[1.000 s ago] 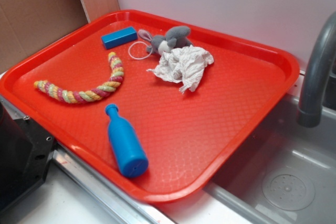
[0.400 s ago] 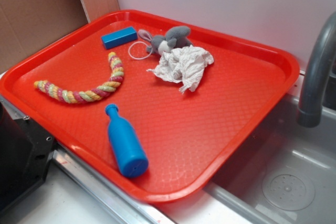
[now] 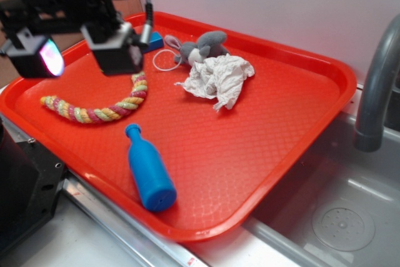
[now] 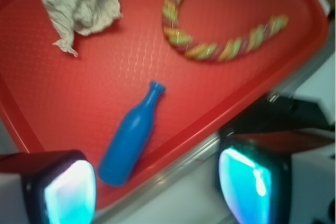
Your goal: Grab the blue bottle.
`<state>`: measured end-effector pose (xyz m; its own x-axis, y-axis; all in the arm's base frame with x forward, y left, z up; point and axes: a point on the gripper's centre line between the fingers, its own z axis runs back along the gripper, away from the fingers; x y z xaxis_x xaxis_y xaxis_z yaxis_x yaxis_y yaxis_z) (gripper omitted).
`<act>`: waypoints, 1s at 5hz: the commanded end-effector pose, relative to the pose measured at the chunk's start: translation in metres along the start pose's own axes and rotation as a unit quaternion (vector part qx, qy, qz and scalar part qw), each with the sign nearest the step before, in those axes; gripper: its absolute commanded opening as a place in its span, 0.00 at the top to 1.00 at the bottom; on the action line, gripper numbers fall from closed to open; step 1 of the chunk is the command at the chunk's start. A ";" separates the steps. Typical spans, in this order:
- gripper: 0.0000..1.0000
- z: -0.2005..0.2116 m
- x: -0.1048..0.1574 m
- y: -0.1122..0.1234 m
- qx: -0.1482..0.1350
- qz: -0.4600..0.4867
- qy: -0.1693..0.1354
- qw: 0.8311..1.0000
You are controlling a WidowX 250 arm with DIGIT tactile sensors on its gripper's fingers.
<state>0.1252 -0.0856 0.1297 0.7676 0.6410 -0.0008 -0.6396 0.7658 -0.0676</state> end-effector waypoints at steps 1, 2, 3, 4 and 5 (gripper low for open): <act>0.00 0.004 0.005 -0.007 -0.012 0.007 -0.001 1.000; 0.00 0.004 0.005 -0.007 -0.012 0.007 -0.001 1.000; 0.00 -0.047 0.014 -0.011 -0.011 -0.038 -0.001 0.999; 0.00 -0.077 0.010 -0.027 -0.002 -0.046 0.013 0.999; 0.00 -0.092 0.007 -0.034 0.003 -0.048 0.024 0.999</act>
<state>0.1463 -0.1065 0.0338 0.8220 0.5667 -0.0573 -0.5688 0.8219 -0.0310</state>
